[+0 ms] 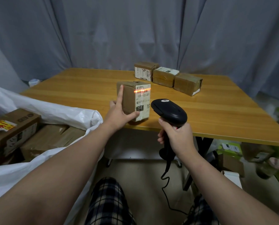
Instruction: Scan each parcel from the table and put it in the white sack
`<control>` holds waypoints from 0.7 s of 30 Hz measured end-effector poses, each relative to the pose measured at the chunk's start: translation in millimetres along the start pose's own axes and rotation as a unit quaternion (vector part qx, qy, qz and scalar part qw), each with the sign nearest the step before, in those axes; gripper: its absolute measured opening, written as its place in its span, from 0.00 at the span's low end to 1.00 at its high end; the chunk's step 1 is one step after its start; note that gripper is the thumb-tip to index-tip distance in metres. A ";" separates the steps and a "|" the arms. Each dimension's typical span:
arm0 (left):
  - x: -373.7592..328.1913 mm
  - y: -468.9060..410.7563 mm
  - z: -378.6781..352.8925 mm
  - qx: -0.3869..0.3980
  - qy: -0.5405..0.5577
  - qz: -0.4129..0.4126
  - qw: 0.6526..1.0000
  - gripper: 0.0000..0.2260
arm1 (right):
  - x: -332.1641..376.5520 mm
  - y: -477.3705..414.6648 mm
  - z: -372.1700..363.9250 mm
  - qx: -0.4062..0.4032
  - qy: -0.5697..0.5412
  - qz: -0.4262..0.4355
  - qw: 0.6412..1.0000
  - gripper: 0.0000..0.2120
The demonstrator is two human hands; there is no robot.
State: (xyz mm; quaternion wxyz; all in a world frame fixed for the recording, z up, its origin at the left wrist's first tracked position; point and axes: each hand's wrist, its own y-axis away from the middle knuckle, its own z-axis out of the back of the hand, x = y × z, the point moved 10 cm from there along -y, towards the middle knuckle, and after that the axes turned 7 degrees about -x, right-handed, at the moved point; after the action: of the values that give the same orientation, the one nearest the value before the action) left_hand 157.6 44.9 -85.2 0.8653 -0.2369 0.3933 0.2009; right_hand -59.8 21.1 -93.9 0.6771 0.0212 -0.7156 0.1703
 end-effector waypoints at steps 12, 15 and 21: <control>5.0 -1.1 0.8 -0.006 0.015 0.012 1.000 0.50 | -2.2 4.1 -1.8 0.006 -0.004 -0.003 1.000 0.03; 4.9 -1.1 1.2 -0.011 0.017 0.010 1.000 0.49 | -3.2 4.5 -3.0 0.017 -0.006 -0.005 1.000 0.03; -22.3 13.7 35.8 -0.090 0.027 -0.029 0.995 0.49 | 17.3 -4.8 -27.0 0.057 -0.028 0.038 0.997 0.10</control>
State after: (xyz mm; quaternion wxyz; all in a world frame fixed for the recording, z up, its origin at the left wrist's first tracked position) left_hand 157.7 72.7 -50.6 0.8351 -0.3301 0.3899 0.2041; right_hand -34.0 27.4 -75.2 0.6479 0.0372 -0.7236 0.2352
